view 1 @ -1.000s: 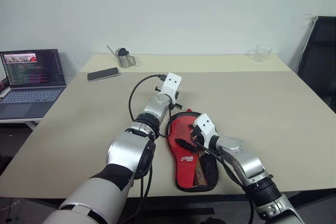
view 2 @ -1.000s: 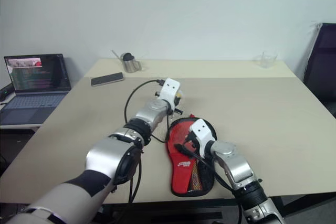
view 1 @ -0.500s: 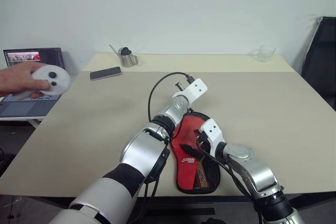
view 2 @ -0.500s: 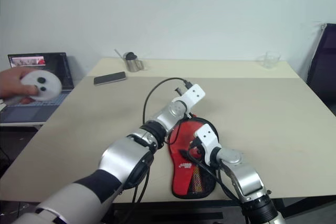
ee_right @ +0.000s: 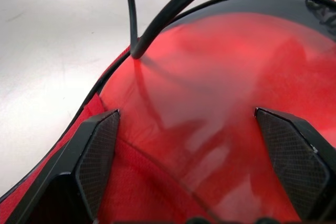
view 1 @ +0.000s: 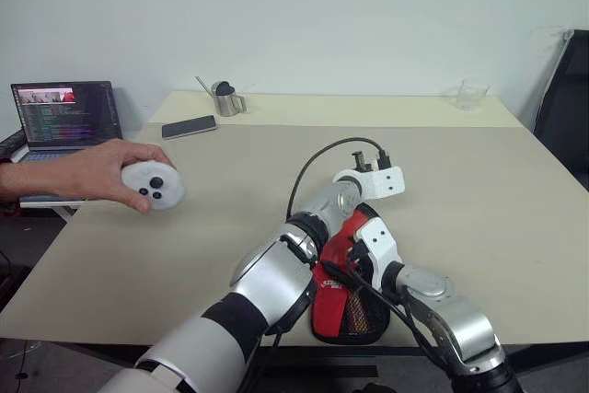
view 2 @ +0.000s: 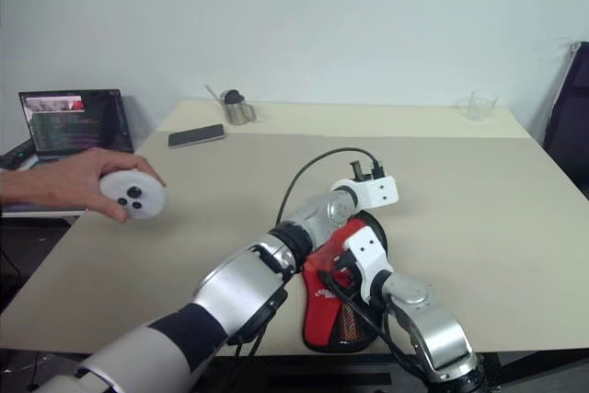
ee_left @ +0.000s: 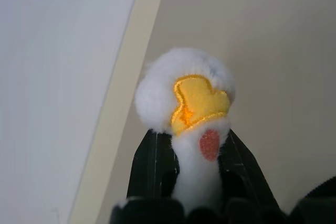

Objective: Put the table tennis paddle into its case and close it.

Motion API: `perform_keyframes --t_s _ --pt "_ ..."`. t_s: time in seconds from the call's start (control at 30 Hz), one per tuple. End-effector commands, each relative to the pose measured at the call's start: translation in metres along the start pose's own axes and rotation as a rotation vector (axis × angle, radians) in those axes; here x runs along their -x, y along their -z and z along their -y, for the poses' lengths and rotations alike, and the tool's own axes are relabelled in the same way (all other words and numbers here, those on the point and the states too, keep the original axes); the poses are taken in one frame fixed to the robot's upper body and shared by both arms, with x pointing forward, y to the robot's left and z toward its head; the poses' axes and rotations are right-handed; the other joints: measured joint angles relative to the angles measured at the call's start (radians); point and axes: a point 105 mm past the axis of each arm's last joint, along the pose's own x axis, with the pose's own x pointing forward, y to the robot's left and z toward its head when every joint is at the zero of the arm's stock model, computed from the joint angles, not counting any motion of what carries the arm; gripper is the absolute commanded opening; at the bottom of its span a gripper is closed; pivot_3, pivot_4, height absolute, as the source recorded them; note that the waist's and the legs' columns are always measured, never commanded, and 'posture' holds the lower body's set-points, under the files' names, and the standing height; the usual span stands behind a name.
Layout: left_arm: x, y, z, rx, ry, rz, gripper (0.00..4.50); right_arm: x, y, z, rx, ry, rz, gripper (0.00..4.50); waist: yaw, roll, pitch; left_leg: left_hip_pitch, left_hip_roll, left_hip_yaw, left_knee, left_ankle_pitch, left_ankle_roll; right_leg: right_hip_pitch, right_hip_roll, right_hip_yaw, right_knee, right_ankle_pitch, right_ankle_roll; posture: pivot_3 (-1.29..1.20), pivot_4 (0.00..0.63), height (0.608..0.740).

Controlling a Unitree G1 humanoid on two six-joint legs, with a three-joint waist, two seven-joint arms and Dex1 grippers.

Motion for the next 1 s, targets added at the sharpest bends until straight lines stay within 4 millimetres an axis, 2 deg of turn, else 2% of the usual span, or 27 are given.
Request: perform_keyframes --t_s 0.03,0.13,0.27,0.5,0.6,0.7,0.87,0.9,1.0 --pt "-0.002 -0.044 -0.007 -0.066 -0.040 0.140 0.27 -0.001 0.016 -0.014 -0.044 -0.044 -0.063 4.50 0.000 0.000 0.000 0.000 0.000 0.000 0.000 0.000 0.000 0.000 0.000 0.000 0.000 0.000 0.000 0.00 0.150 0.740" --pt "-0.002 -0.055 0.002 -0.112 -0.016 0.172 0.27 -0.001 0.016 -0.014 -0.043 -0.039 -0.065 4.50 0.000 0.000 0.000 0.000 0.000 0.000 0.000 0.000 0.000 0.000 0.000 0.000 0.000 0.000 0.000 0.00 0.150 0.740" --pt "-0.002 -0.059 0.011 -0.100 0.016 0.178 0.27 -0.001 0.015 -0.013 -0.044 -0.027 -0.065 4.50 0.000 0.000 0.000 0.000 0.000 0.000 0.000 0.000 0.000 0.000 0.000 0.000 0.000 0.000 0.000 0.00 0.150 0.740" --pt "0.001 -0.046 0.044 -0.035 0.201 0.133 0.27 -0.001 0.015 -0.007 -0.042 -0.013 -0.065 4.50 -0.001 0.000 0.000 0.001 0.000 0.000 0.000 0.000 0.000 0.001 0.002 -0.001 0.000 0.000 0.000 0.00 0.150 0.740" --pt "0.002 -0.038 0.050 -0.022 0.234 0.116 1.34 -0.004 0.008 -0.002 -0.006 -0.013 -0.055 4.50 -0.002 0.000 0.000 0.001 0.000 0.001 0.000 0.000 0.000 0.001 0.004 0.000 0.000 0.000 0.000 0.00 0.150 0.740" --pt "0.005 -0.032 0.067 -0.075 0.318 0.110 2.42 -0.008 0.003 0.004 0.006 -0.001 -0.036 4.50 -0.003 0.000 0.000 0.002 0.000 0.001 0.000 0.000 0.001 0.001 0.005 0.000 0.001 0.000 0.000 0.00 0.150 0.740" --pt "0.010 -0.018 0.083 -0.107 0.396 0.084 4.23 -0.006 -0.007 0.022 0.001 0.046 0.001 4.50 -0.002 0.001 -0.002 0.003 0.001 0.002 0.001 -0.001 0.001 0.002 0.005 0.000 0.001 0.000 0.000 0.00 0.150 0.740" --pt "0.011 -0.015 0.084 -0.109 0.403 0.082 4.49 -0.004 -0.009 0.026 0.007 0.051 0.005 4.50 -0.002 0.001 -0.003 0.003 0.001 0.001 0.001 -0.001 0.002 0.003 0.005 0.000 0.001 0.000 0.000 0.00 0.150 0.740" --pt "0.011 -0.015 0.080 -0.057 0.399 0.097 4.49 0.003 -0.011 0.035 0.019 0.057 0.009 4.50 -0.002 0.001 -0.004 0.003 0.001 0.001 0.001 -0.002 0.003 0.003 0.005 0.000 0.001 0.000 0.000 0.00 0.150 0.740"
